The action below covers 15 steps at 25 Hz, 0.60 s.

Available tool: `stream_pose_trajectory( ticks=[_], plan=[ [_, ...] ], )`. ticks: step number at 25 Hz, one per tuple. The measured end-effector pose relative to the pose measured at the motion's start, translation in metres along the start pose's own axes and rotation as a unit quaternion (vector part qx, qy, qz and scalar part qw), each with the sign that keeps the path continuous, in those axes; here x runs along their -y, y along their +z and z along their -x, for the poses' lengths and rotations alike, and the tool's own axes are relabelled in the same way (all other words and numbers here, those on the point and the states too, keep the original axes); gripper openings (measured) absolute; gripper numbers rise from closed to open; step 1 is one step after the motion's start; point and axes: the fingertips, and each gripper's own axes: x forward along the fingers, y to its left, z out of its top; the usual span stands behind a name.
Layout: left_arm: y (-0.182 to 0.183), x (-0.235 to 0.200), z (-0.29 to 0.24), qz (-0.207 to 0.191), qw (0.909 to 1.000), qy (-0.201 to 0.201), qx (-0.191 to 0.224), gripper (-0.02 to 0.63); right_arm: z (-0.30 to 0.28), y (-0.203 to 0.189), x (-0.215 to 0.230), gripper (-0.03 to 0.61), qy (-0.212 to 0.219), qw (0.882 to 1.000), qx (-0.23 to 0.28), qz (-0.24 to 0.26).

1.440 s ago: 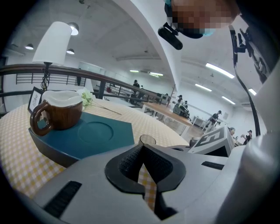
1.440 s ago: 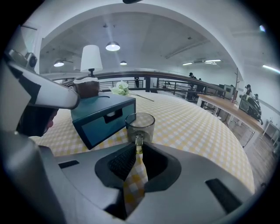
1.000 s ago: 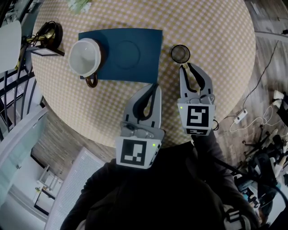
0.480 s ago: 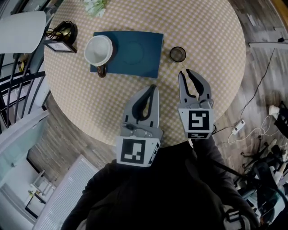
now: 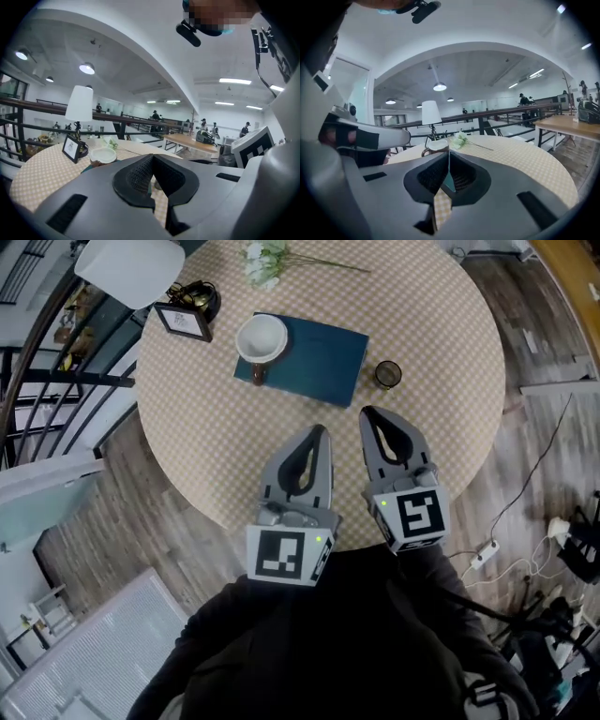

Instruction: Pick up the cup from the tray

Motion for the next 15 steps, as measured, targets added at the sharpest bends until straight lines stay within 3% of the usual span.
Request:
stream_pose_trajectory(
  ticks=[6, 9, 15],
  plan=[
    [0.029, -0.006, 0.036, 0.006, 0.9976, 0.045, 0.052, 0.005, 0.012, 0.039, -0.039, 0.009, 0.049, 0.997, 0.027, 0.047],
    [0.04, -0.011, 0.052, -0.015, 0.9953, 0.06, 0.075, 0.005, 0.019, 0.052, -0.061, 0.008, 0.074, 0.995, 0.04, 0.056],
    [0.062, -0.013, 0.079, -0.009, 0.9891, 0.088, 0.118, 0.005, 0.034, 0.07, -0.097, 0.009, 0.121, 0.988, 0.069, 0.068]
  ],
)
